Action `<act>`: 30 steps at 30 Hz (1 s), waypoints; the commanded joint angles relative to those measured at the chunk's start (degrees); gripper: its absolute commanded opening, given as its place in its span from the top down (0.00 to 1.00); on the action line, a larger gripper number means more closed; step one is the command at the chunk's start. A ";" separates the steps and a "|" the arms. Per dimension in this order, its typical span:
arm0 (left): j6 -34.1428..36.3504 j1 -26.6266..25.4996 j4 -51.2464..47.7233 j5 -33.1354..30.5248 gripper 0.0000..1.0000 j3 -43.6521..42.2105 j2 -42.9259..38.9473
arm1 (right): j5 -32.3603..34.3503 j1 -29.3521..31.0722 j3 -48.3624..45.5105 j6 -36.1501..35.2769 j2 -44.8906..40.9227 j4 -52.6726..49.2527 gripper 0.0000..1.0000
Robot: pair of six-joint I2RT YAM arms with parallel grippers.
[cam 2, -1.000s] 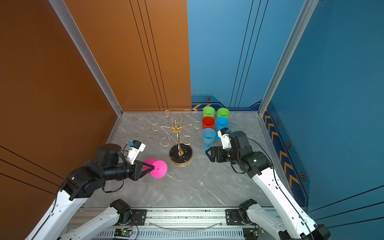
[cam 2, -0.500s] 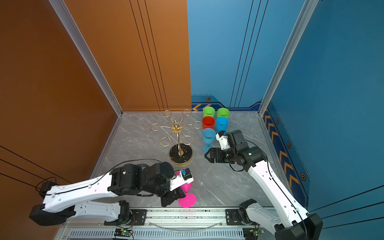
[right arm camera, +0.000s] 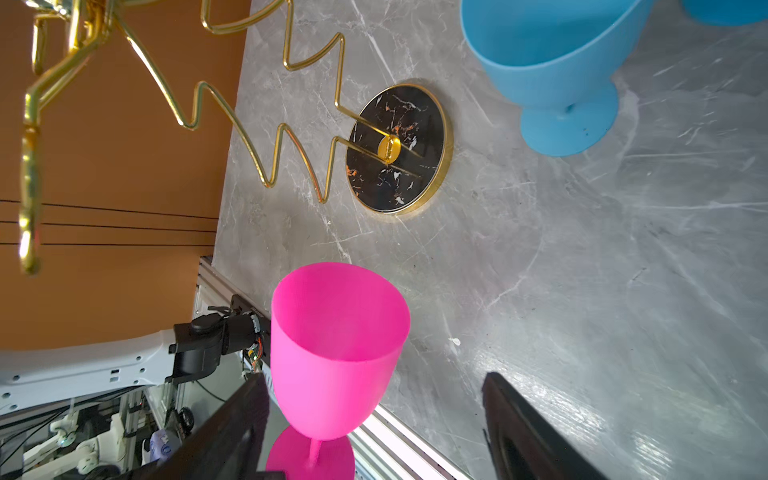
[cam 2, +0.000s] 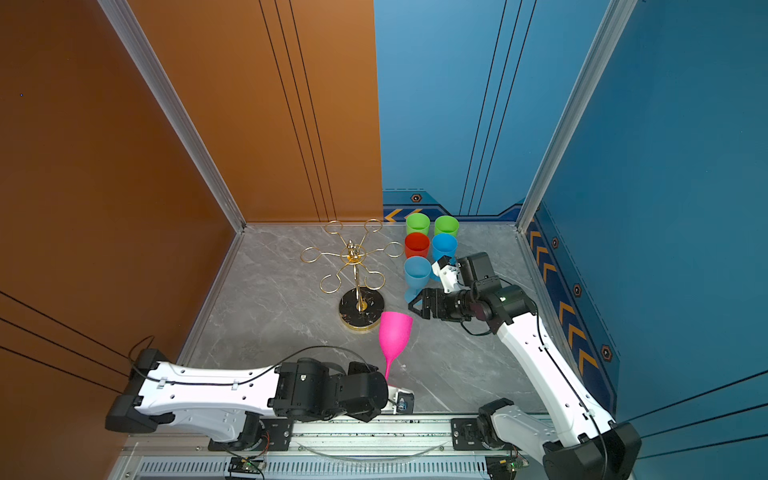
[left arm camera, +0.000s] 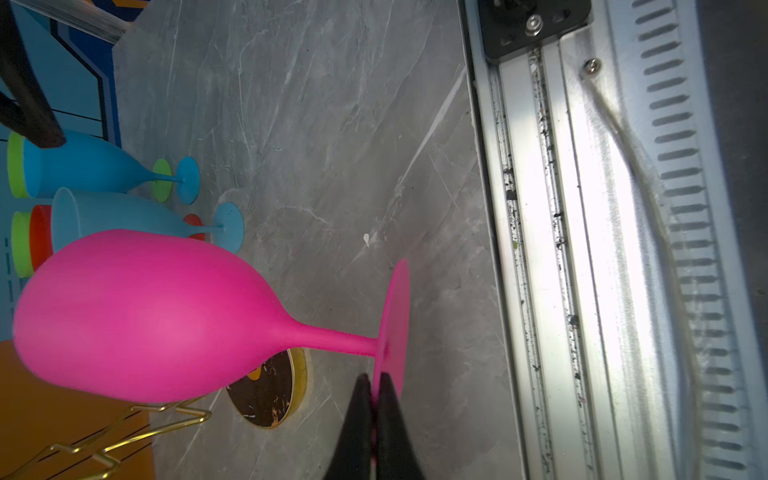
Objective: Take the wine glass off the wine glass rack
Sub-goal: 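Carry the pink glass toward the right gripper and grasp its bowl with the right gripper, then stand the pink glass beside the blue glasses with the right gripper while the left withdraws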
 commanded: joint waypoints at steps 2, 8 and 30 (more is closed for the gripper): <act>15.07 -3.08 9.02 -17.92 1.00 -5.49 -2.04 | -4.58 -0.26 1.39 -0.46 0.76 -1.35 0.21; 21.74 -4.43 13.96 -25.76 1.00 -9.88 -2.13 | -7.10 -0.25 1.96 -0.51 1.67 -1.33 0.31; 41.22 -5.17 41.08 -37.87 0.83 -19.93 -1.57 | -6.72 -0.28 4.49 -3.39 2.90 -5.11 0.98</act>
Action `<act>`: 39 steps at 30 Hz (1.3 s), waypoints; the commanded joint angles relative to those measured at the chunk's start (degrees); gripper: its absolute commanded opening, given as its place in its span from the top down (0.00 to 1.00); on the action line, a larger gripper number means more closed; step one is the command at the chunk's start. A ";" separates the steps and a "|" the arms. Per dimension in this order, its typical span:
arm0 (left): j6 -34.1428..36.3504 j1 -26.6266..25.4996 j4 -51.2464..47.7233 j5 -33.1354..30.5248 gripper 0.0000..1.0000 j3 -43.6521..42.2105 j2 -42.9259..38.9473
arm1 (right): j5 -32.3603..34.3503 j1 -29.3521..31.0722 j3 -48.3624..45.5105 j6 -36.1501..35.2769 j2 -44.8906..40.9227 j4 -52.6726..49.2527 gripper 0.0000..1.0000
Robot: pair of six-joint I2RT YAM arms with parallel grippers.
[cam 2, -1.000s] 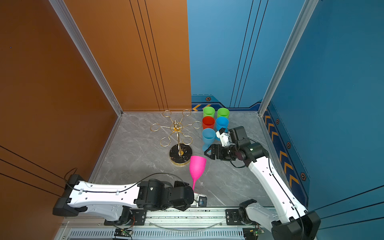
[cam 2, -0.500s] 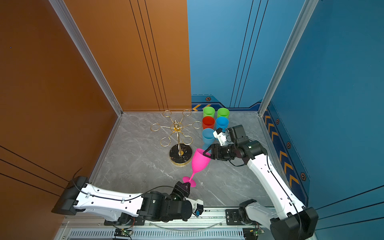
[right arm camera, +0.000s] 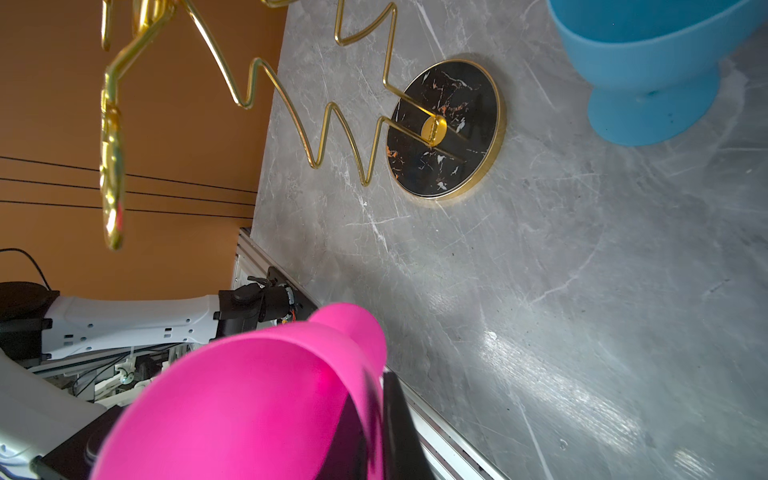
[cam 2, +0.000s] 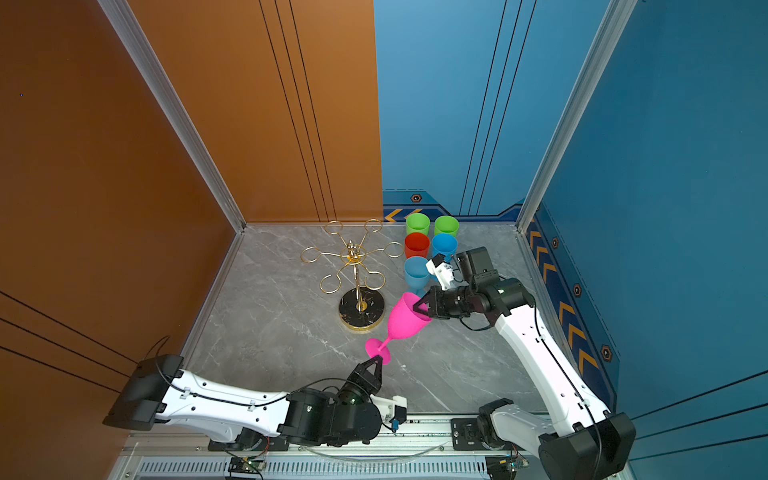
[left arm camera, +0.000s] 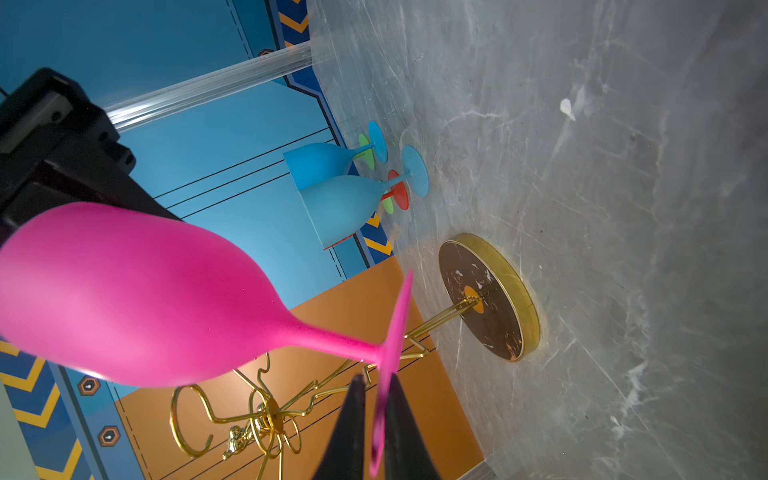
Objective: Take the wine glass off the wine glass rack
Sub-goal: 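Stand the pink glass beside the blue glasses with the right gripper while the left withdraws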
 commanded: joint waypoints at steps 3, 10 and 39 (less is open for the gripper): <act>-3.74 -0.68 5.33 -1.61 0.72 -0.09 -1.62 | 3.22 0.37 3.13 -2.01 0.35 -4.06 1.00; -19.66 -0.71 2.31 -0.77 0.26 -0.09 -4.70 | 17.75 0.37 5.40 -5.82 -0.93 -9.53 1.00; -84.71 30.79 -32.65 8.02 0.02 -7.94 -47.12 | 54.41 -5.73 13.75 -8.62 20.20 -2.31 1.00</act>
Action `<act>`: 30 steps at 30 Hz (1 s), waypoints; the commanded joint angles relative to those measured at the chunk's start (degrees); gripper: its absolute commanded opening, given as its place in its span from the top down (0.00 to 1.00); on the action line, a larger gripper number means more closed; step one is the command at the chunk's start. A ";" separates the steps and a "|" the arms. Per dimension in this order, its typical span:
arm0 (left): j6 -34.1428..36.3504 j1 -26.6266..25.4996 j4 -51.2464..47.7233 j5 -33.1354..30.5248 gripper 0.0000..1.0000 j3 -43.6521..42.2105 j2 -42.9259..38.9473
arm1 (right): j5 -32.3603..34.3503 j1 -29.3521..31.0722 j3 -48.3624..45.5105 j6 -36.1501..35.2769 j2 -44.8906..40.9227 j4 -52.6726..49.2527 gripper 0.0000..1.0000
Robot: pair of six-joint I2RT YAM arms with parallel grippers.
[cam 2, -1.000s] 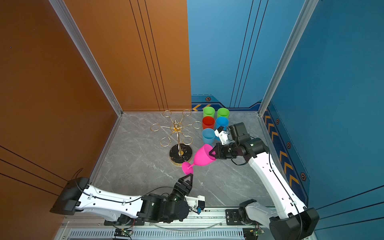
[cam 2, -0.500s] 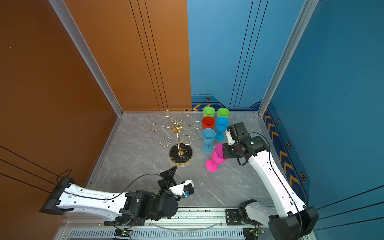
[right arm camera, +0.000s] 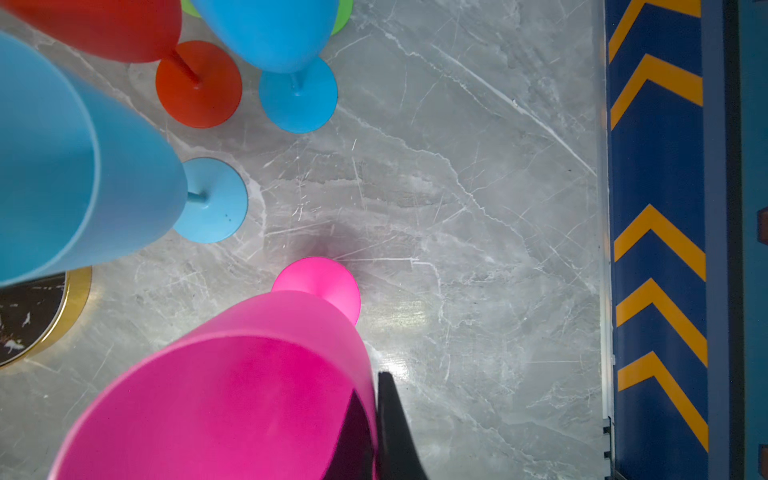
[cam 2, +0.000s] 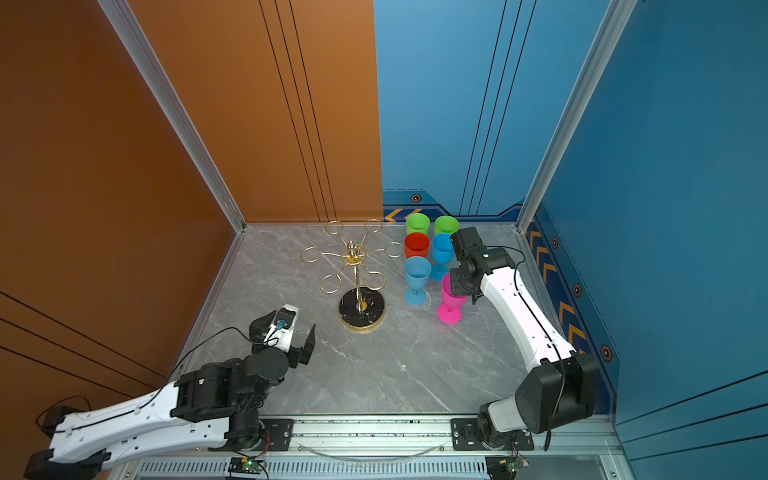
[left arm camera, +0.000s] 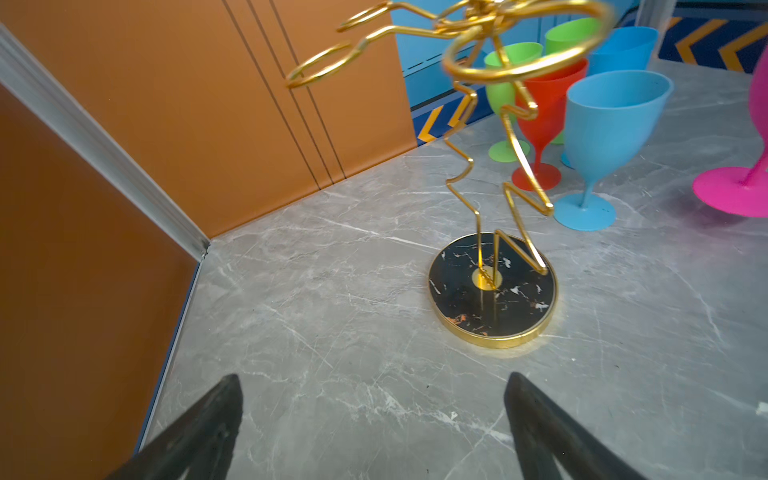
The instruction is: Take the wine glass off the wine glass rack
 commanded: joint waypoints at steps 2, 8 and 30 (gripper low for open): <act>-2.95 9.48 -5.13 7.47 0.02 -1.33 -5.32 | 1.25 -1.54 3.31 -1.11 4.65 4.56 1.00; -3.48 20.97 -5.38 15.03 0.02 -1.48 -3.92 | -0.33 -2.25 8.56 -1.35 11.78 5.85 1.00; -1.18 48.57 17.06 33.76 0.02 -7.10 9.82 | -0.31 -2.45 11.89 -1.25 14.63 6.08 0.57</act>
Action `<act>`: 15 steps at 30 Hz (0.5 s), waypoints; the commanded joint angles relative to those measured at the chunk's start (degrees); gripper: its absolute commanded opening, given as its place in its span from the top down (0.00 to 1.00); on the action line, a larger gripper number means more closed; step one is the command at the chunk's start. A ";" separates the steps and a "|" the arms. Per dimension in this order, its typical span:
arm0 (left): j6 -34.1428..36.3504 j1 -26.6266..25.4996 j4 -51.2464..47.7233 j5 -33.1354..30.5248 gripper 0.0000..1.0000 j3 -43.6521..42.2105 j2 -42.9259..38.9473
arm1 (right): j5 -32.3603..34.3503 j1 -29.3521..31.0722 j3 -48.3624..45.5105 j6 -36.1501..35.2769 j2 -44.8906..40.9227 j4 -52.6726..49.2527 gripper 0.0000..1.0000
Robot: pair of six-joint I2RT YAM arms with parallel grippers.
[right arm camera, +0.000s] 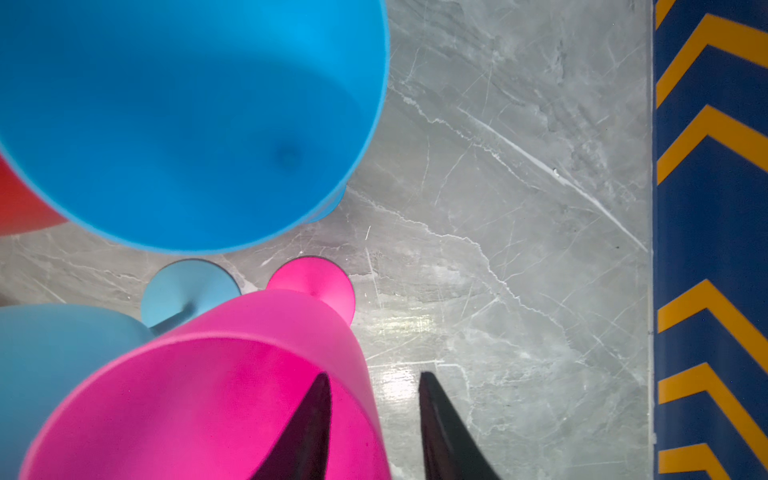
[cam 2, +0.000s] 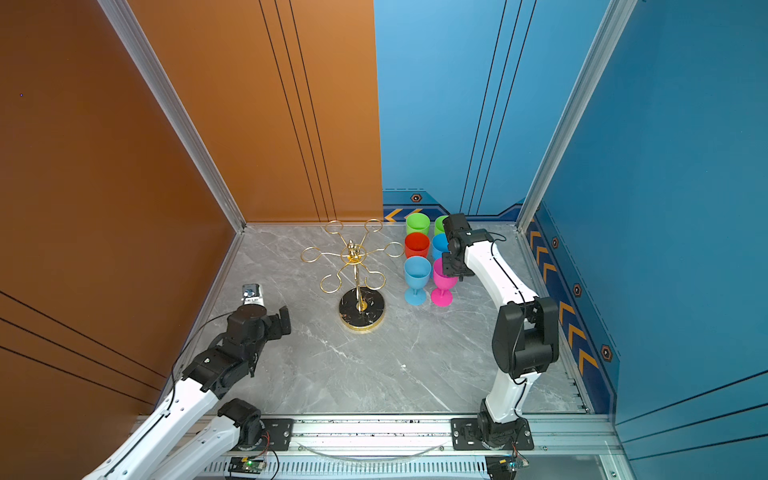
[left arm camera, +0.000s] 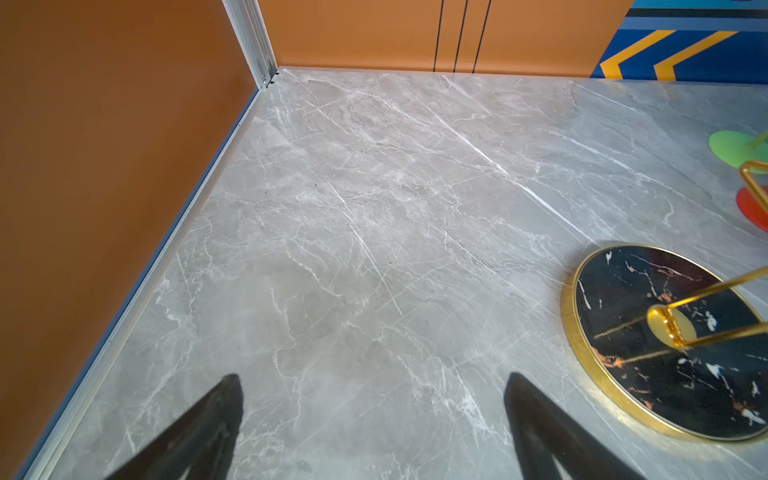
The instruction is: Take the wine glass off the wine glass rack
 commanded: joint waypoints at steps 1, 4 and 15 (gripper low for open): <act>1.63 2.91 6.62 3.97 0.02 -1.07 2.79 | 1.47 -0.55 2.08 0.15 -3.72 -0.12 0.54; 3.72 5.49 10.88 4.65 0.02 -1.13 6.36 | 1.69 -1.53 1.79 0.22 -7.41 1.32 0.42; 10.00 15.60 30.58 11.63 0.02 -1.80 24.52 | 0.57 -9.65 -17.50 -1.99 -21.91 26.92 0.07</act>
